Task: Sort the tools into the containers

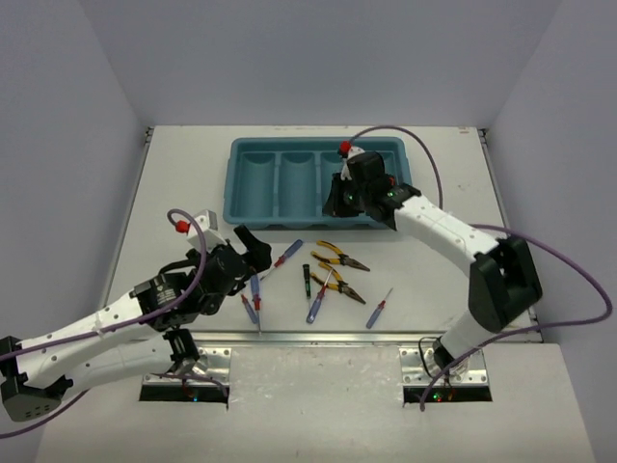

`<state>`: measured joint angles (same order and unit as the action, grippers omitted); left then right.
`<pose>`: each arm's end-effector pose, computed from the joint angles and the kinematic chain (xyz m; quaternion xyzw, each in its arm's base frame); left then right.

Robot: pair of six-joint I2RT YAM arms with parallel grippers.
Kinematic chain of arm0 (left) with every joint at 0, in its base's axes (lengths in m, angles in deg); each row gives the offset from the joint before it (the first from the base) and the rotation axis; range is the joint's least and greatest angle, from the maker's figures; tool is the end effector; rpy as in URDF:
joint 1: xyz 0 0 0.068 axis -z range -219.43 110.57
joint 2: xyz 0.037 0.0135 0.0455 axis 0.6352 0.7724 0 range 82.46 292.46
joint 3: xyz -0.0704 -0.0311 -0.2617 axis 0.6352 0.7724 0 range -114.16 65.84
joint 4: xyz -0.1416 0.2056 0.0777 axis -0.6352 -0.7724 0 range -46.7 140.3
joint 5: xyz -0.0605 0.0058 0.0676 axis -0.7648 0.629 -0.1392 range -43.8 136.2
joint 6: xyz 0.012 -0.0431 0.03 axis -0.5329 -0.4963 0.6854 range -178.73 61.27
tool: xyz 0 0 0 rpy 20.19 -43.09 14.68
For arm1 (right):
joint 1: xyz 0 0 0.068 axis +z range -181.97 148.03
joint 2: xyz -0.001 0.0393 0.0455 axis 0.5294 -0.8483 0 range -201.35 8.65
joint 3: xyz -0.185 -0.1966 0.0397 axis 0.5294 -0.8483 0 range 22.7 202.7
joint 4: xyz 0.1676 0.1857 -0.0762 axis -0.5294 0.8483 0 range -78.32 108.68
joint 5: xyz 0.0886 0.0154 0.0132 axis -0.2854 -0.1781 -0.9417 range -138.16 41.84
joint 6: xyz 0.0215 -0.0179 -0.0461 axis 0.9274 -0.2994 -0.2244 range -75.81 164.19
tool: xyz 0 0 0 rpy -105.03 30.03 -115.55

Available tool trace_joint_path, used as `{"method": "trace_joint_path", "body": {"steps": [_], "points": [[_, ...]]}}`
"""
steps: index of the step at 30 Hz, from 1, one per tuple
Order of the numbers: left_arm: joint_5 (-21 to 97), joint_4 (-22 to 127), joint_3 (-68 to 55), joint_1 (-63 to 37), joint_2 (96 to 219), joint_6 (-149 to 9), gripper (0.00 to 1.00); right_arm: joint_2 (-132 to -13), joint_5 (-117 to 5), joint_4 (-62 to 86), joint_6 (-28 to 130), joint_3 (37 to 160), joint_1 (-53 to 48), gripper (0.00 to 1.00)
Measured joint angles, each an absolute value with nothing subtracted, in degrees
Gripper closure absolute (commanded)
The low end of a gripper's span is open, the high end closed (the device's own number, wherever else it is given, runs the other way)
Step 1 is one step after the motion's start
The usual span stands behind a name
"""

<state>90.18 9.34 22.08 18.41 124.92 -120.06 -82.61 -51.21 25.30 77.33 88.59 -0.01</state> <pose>0.0984 -0.1100 0.2937 -0.1847 0.8340 -0.1686 0.4919 0.3028 0.1911 0.2578 -0.0022 0.9023 0.2519 0.3499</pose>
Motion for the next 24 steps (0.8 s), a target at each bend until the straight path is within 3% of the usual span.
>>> {"method": "trace_joint_path", "body": {"steps": [3, 6, 7, 11, 15, 24], "points": [[90.13, 7.73, 22.26, 18.41, 125.56, -119.28, 0.00, -93.98, -48.61, 31.40, 73.83, 102.58, -2.62, 0.99], [89.78, 7.03, 22.35, 18.41, 127.25, -118.51, 0.00, -99.40, -47.07, 36.50, 71.90, 107.75, -4.66, 0.94], [89.66, 6.82, 22.37, 18.41, 127.82, -118.27, 0.00, -101.07, -46.58, 38.23, 71.28, 109.29, -5.33, 0.90], [88.33, 7.06, 22.44, 18.41, 131.19, -115.68, 0.00, -109.02, -45.23, 49.48, 69.00, 120.53, -6.78, 0.50], [86.12, 8.74, 22.56, 18.41, 136.19, -113.07, 0.00, -113.30, -45.09, 53.17, 67.49, 126.74, -7.07, 0.37], [81.75, 16.37, 22.46, 18.41, 147.30, -108.94, 0.00, -108.84, -45.26, 58.60, 65.61, 126.41, -7.08, 0.34]]}}
